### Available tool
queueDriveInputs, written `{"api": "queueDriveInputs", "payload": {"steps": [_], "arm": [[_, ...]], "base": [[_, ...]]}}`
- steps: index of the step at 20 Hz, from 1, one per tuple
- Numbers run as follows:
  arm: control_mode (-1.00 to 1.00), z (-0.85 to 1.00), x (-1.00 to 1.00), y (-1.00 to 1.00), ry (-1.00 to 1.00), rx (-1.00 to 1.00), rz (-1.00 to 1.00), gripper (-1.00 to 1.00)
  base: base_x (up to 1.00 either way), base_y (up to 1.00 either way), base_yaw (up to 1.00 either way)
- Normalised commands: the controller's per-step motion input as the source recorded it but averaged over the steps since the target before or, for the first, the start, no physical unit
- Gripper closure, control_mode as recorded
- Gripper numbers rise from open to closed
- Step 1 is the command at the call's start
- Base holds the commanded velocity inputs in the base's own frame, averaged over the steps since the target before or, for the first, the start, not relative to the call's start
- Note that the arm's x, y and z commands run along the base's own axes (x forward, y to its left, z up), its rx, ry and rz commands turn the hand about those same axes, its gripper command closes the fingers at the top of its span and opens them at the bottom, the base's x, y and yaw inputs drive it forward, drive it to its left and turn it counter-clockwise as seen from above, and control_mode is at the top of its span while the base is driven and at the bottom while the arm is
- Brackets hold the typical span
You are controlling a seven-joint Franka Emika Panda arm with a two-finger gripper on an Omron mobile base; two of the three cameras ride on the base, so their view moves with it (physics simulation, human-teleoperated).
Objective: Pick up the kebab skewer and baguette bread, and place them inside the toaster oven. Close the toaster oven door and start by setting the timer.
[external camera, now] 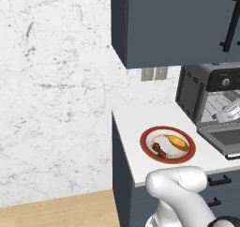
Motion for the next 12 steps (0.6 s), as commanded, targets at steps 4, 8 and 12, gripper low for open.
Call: {"api": "queueDriveInputs", "payload": {"steps": [4,8,12], "arm": [[-1.00,0.00,0.02,-0.99,-0.20,0.04,0.22,-1.00],[-1.00,0.00,0.26,-0.80,-0.15,0.02,0.06,-1.00],[-1.00,0.00,0.40,-0.73,-0.13,0.04,0.01,-1.00]], "base": [[0.00,0.00,0.00],[0.00,0.00,0.00],[0.00,0.00,0.00]]}}
